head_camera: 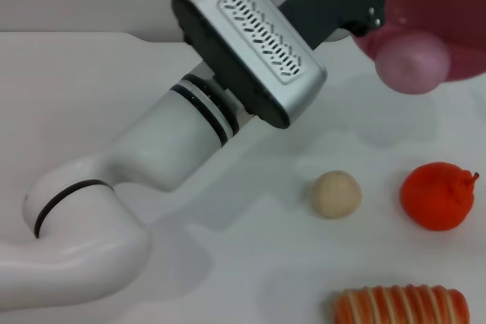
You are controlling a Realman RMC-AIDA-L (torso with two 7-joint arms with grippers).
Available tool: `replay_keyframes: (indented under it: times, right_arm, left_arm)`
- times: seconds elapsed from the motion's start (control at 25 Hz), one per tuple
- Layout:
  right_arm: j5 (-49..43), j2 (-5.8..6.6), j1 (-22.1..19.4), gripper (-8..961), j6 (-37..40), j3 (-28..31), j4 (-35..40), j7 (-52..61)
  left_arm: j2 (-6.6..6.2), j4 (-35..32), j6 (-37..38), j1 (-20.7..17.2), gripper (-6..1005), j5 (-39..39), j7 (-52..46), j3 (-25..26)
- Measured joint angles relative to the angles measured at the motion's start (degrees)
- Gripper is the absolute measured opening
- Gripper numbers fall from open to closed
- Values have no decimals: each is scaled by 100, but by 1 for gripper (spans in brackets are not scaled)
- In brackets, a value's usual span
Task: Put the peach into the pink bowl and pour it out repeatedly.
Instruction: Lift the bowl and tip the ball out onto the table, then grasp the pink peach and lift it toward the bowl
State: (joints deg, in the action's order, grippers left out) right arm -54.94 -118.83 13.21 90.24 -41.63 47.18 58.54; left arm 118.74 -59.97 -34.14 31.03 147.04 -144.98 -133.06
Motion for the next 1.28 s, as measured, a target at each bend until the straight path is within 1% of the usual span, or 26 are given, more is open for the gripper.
replay_keyframes:
  times: [0.2,0.56,0.64,0.76,0.8,0.84,0.88,0.92,0.96,1.0,1.04,1.08,1.12,1.16,1.2,1.24,1.28]
  right_arm:
    - [-3,13,-80,492,-5,12,153,29]
    - [-43,27,-123,492,-21,23,128,27]
    - [-80,27,-142,491,-25,18,121,36]
    - [-166,26,-167,493,-26,-19,137,149]
    - [-358,26,-161,493,-26,-25,187,326]
    - [-358,26,-161,493,-26,-25,187,326]
    - [-510,25,-148,493,-25,-26,231,430]
    - [-666,24,-133,493,-25,-27,287,523]
    - [-818,25,-115,493,-25,-28,354,600]
    - [-1247,19,-73,493,-24,-29,540,836]
    - [-1247,19,-73,493,-24,-29,540,836]
    - [-1459,14,-41,492,-21,-40,647,1001]
    - [-1680,13,-12,492,-25,-61,758,1204]
    - [-1907,13,21,492,-25,-90,879,1407]
    - [-2426,14,100,492,-27,-170,1152,1850]
    - [-2426,14,100,492,-27,-170,1152,1850]
    - [-2770,11,161,492,-22,-226,1332,2133]
  left_arm:
    - [21,21,-135,11,46,-18,-46,-61]
    - [28,37,-72,117,46,-26,-66,-76]
    - [26,21,129,143,45,-37,-158,22]
    - [22,-81,949,315,44,-74,-536,423]
    - [23,-92,1195,399,44,-113,-609,584]
    - [20,-123,1633,520,44,-192,-725,808]
    - [20,-123,1633,520,44,-192,-725,808]
    - [12,-167,2875,838,43,-476,-830,1528]
    - [6,-174,3243,919,43,-562,-843,1727]
    - [5,-162,3756,1057,43,-686,-852,2063]
    - [-6,-141,4257,1216,43,-800,-858,2437]
    - [-6,-141,4257,1216,43,-800,-858,2437]
    - [-25,72,5511,1615,43,-979,-833,3483]
    - [-39,171,5961,1732,43,-986,-807,3850]
    - [-47,260,6362,1850,43,-983,-773,4200]
    - [-75,371,6985,2027,43,-915,-681,4773]
    - [-91,455,7668,2202,43,-777,-525,5479]
